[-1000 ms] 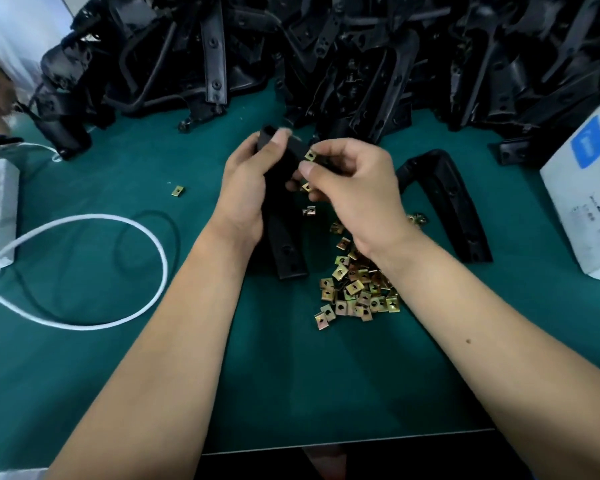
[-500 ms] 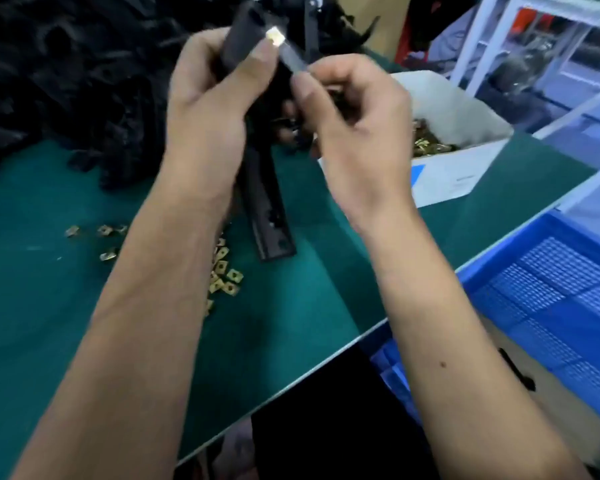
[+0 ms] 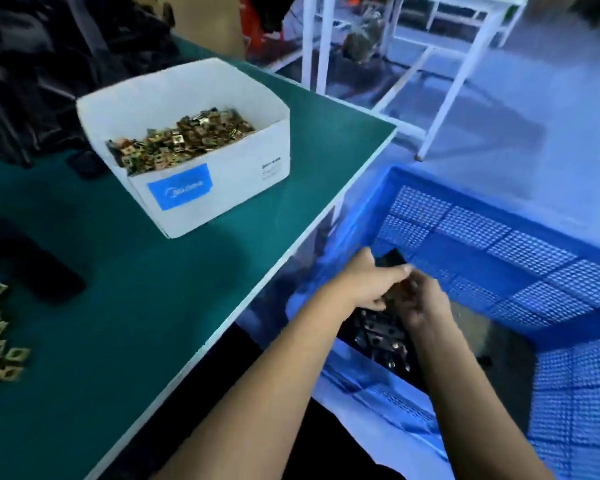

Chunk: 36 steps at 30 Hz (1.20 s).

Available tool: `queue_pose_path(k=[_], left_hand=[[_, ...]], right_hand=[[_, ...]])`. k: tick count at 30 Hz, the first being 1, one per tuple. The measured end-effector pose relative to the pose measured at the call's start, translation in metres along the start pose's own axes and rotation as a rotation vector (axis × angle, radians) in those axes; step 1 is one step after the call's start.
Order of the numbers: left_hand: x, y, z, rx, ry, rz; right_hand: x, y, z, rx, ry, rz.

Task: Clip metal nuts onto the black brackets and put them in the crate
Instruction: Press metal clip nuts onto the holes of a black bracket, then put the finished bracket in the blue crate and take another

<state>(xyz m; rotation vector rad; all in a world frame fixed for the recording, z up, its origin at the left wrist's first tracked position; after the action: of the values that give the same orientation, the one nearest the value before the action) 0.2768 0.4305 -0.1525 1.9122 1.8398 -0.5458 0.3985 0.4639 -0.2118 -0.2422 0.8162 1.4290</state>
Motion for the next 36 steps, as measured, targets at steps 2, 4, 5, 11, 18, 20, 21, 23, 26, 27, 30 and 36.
queue_pose_path(k=[2,4,5,11,18,20,21,23,26,27,30,36], left_hand=[[0.012,0.001,0.038,-0.077,-0.068,-0.005],[0.024,-0.005,0.069,0.044,-0.102,-0.007],[0.03,-0.009,0.081,0.163,-0.115,-0.005],[0.046,-0.03,0.074,0.55,-0.044,-0.062],[-0.034,-0.032,-0.096,0.674,0.488,-0.213],[-0.081,-0.055,-0.14,0.495,0.676,-0.283],[-0.103,-0.07,-0.153,0.331,0.74,-0.293],[-0.152,-0.112,-0.164,0.045,0.856,-0.343],[-0.226,-0.181,-0.153,-0.078,1.003,-0.622],[-0.253,-0.207,-0.142,-0.071,1.042,-0.774],[-0.311,-0.27,-0.095,-0.031,1.027,-1.108],[-0.391,-0.362,0.022,0.249,0.589,-1.557]], right_hand=[[0.015,-0.028,-0.033,0.01,0.106,-0.077],[0.029,-0.051,-0.058,0.009,0.173,-0.158],[0.033,-0.059,-0.066,-0.036,0.189,-0.199],[0.04,-0.051,-0.052,-0.271,0.072,-0.325],[-0.037,0.071,0.098,-0.524,-0.674,-0.2],[-0.08,0.119,0.132,-0.463,-0.841,-0.077],[-0.103,0.145,0.145,-0.464,-0.917,-0.014],[-0.152,0.206,0.154,-0.51,-1.074,0.122],[-0.221,0.297,0.129,-0.583,-1.252,0.349],[-0.24,0.327,0.108,-0.618,-1.266,0.441],[-0.277,0.389,0.038,-0.727,-1.197,0.67],[-0.292,0.461,-0.111,-1.468,-1.159,0.856]])
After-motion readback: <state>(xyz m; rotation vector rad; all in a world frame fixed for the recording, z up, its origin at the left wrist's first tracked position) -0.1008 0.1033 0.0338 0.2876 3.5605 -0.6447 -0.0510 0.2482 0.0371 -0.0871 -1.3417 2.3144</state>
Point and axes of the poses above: each hand's wrist, its own x-axis towards the middle knuckle, its own y-axis out of the palm, z = x × y, the point moved 9 cm from there along x, towards the middle knuckle, and after that the axes turned 4 degrees about z, right-handed, at the moved point
